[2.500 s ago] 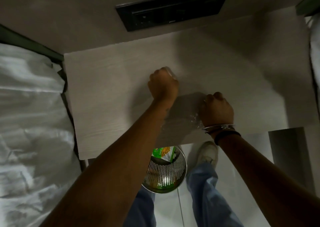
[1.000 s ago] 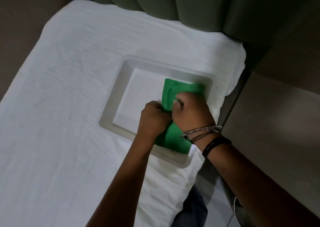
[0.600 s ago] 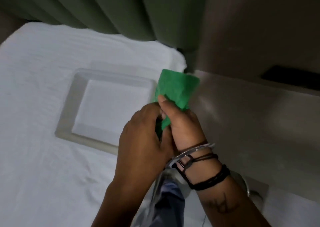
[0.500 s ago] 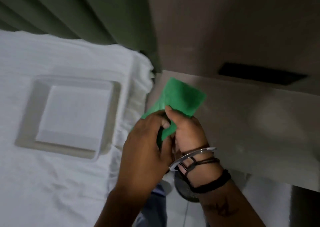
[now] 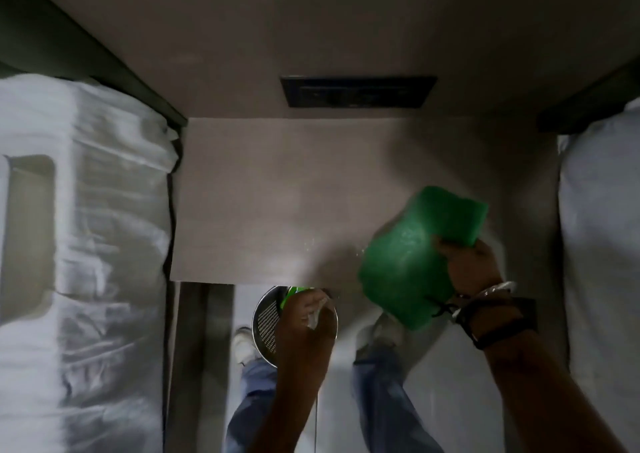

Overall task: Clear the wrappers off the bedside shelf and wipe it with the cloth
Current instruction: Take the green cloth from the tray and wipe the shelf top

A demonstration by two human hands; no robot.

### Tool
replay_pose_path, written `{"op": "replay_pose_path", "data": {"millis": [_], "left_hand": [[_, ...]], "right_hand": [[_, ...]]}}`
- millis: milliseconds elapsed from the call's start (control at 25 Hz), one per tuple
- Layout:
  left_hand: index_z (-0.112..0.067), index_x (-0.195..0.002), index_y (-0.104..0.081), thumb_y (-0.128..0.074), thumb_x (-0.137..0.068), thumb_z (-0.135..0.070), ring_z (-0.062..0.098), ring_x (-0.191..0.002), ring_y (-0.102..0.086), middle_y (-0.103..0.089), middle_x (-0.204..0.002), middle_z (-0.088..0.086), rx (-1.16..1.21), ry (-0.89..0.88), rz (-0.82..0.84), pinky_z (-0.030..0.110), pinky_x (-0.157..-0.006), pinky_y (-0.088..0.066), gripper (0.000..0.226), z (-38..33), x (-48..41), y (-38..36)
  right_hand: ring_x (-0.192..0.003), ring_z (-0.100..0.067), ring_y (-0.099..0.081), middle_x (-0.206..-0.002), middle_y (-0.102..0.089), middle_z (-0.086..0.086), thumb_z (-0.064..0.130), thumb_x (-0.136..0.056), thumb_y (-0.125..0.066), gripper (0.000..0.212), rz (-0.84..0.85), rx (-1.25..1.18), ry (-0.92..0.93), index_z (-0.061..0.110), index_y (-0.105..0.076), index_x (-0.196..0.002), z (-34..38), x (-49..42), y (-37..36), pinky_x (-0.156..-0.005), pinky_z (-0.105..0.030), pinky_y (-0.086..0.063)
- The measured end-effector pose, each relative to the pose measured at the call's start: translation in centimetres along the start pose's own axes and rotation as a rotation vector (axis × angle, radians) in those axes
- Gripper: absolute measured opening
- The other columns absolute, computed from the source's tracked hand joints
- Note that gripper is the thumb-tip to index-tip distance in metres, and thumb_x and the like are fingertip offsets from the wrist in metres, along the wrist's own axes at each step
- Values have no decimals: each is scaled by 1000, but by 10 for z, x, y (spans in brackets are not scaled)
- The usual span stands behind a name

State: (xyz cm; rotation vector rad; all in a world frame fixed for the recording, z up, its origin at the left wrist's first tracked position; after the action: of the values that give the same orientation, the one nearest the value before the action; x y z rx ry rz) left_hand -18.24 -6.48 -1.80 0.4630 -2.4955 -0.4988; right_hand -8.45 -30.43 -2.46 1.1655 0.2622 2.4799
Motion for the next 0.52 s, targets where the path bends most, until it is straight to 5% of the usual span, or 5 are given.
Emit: {"op": "replay_pose_path", "data": {"millis": [120, 200, 360, 440, 520], "left_hand": [[-16, -100, -68, -68, -84, -13, 4, -86, -62, -64, -92, -12, -304, 120, -114, 25, -76, -51, 16, 75, -6, 14], [0, -119, -59, -72, -82, -22, 33, -106, -61, -65, -114, 17, -511, 396, -146, 41, -91, -52, 45, 144, -14, 35], [14, -124, -52, -68, -89, -29, 38, -103, -61, -61, -111, 31, -230, 980, -41, 40, -87, -48, 57, 251, -23, 52], [8, -99, -61, -55, -97, -16, 30, -77, -56, -58, -85, 24, -133, 988, 171, 36, -70, -44, 25, 265, -30, 40], [3, -99, -63, -50, -98, -10, 35, -87, -64, -63, -96, 27, -204, 916, 198, 40, -75, -51, 19, 288, -46, 35]], "right_hand": [[-97, -46, -62, -108, -67, -27, 12, -86, -54, 26, -266, 517, 126, 1, -62, -108, -5, -34, 27, -83, -48, -51], [-104, -46, -60, -119, -64, -23, 21, -85, -53, 35, -271, 748, 213, 9, -59, -117, -1, -46, 20, -88, -49, -51], [-124, -34, -51, -142, -49, -4, 32, -88, -51, 39, -62, 872, 312, 31, -53, -127, -19, -58, -46, -102, -48, -44], [-122, -37, -50, -138, -50, -16, 24, -87, -53, 36, -66, 908, 305, 16, -58, -123, -41, -57, -88, -98, -45, -45], [-113, -42, -55, -133, -49, -28, 16, -83, -56, 40, -166, 900, 299, -2, -57, -119, -66, -52, -131, -91, -40, -48]]}}
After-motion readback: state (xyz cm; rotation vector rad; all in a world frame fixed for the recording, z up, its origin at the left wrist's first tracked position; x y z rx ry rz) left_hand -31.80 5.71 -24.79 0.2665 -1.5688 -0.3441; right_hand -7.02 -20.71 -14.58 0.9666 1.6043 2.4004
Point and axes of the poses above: each hand's wrist, its own x-axis away from the middle knuckle, its own y-axis out of the back of the hand, z = x × y, the point moved 5 cm from there along -x, towards the middle knuckle
